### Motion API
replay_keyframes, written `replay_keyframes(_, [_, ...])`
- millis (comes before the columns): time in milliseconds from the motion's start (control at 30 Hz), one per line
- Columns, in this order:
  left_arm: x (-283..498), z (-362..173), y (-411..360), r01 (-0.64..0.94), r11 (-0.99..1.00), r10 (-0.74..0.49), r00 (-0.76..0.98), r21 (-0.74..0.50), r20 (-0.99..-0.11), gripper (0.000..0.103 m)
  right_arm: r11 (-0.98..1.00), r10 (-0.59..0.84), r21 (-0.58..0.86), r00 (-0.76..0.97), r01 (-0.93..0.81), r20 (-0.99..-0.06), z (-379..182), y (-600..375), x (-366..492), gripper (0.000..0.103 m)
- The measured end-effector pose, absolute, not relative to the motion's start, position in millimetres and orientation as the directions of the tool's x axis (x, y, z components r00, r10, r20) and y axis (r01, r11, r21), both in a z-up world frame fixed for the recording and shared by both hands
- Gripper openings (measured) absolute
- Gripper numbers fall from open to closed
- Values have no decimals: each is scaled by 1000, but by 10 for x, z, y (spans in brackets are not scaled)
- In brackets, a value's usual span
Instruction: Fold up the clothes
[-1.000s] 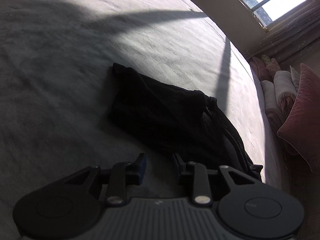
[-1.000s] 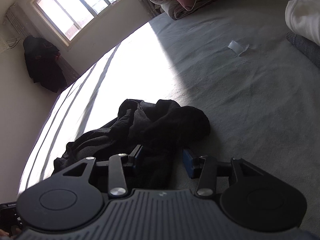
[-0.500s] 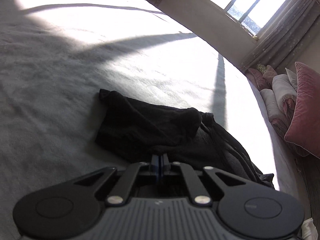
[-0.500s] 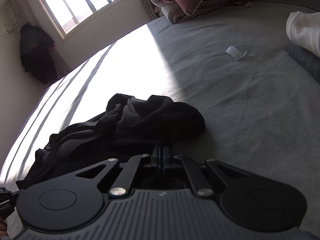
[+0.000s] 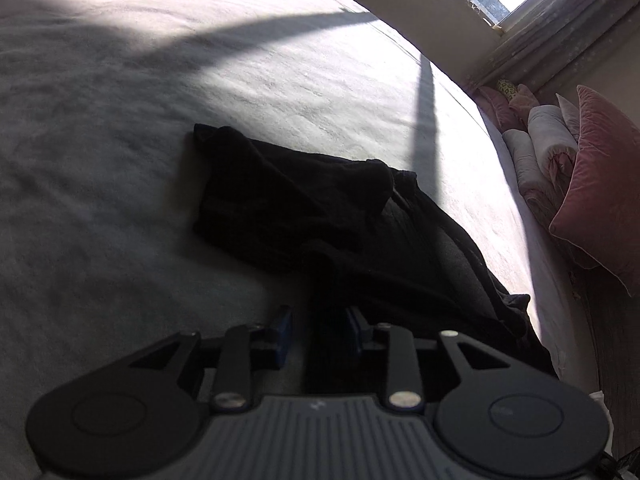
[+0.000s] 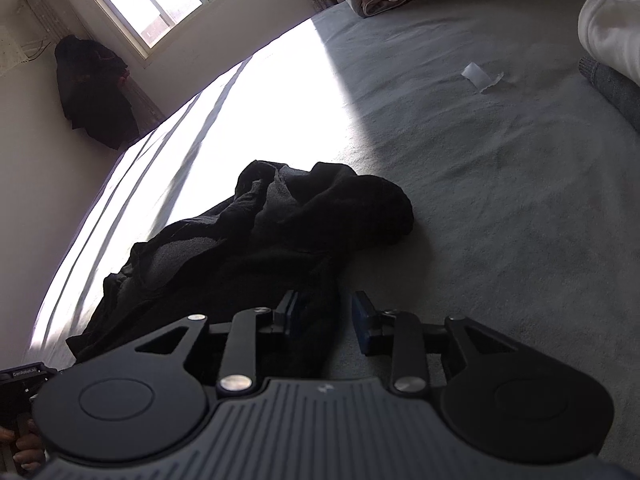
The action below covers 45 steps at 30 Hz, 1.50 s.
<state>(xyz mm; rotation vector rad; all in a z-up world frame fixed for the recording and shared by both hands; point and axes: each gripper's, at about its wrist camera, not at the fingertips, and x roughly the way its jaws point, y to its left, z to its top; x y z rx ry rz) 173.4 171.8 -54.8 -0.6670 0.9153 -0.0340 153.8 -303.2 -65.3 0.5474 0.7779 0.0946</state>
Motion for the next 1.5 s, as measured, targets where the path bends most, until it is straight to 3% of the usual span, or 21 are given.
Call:
replay_keyframes(433, [1355, -665, 1652, -138, 776, -462, 540, -615, -704, 27, 824, 382, 560, 645, 85, -661, -603, -3167, 1088, 33])
replay_keyframes(467, [1335, -664, 1644, -131, 784, -460, 534, -607, -709, 25, 823, 386, 562, 641, 86, -663, -605, -3164, 1068, 33])
replay_keyframes(533, [1294, -640, 1616, -117, 816, -433, 525, -567, -732, 0, 825, 388, 559, 635, 85, -668, -606, -3149, 1029, 33])
replay_keyframes(833, [1162, -355, 1417, -84, 986, -79, 514, -142, -854, 4, 872, 350, 485, 605, 70, -715, -538, -3071, 909, 33])
replay_keyframes(867, [1148, -327, 1404, -81, 988, -71, 522, -132, -850, 10, 875, 339, 477, 601, 82, -724, -524, -3077, 907, 33])
replay_keyframes(900, [1133, -301, 1398, -78, 987, -75, 530, -137, -844, 21, 877, 333, 472, 595, 89, -732, -505, -3079, 895, 33])
replay_keyframes(967, [1100, -219, 1351, -59, 983, -113, 551, -174, -827, 34, 882, 328, 462, 585, 91, -742, -463, -3079, 855, 33])
replay_keyframes(1367, [852, -202, 412, 163, 937, -350, 485, -310, -802, 40, 921, 320, 389, 545, 12, -775, -519, -3005, 476, 33])
replay_keyframes(1467, [783, -295, 239, 183, 921, -389, 475, -345, -789, 40, 946, 289, 323, 556, -39, -779, -544, -2898, 412, 21])
replay_keyframes(1500, [770, -321, 193, 185, 919, -394, 471, -347, -789, 40, 954, 274, 294, 560, -57, -782, -545, -2859, 393, 5])
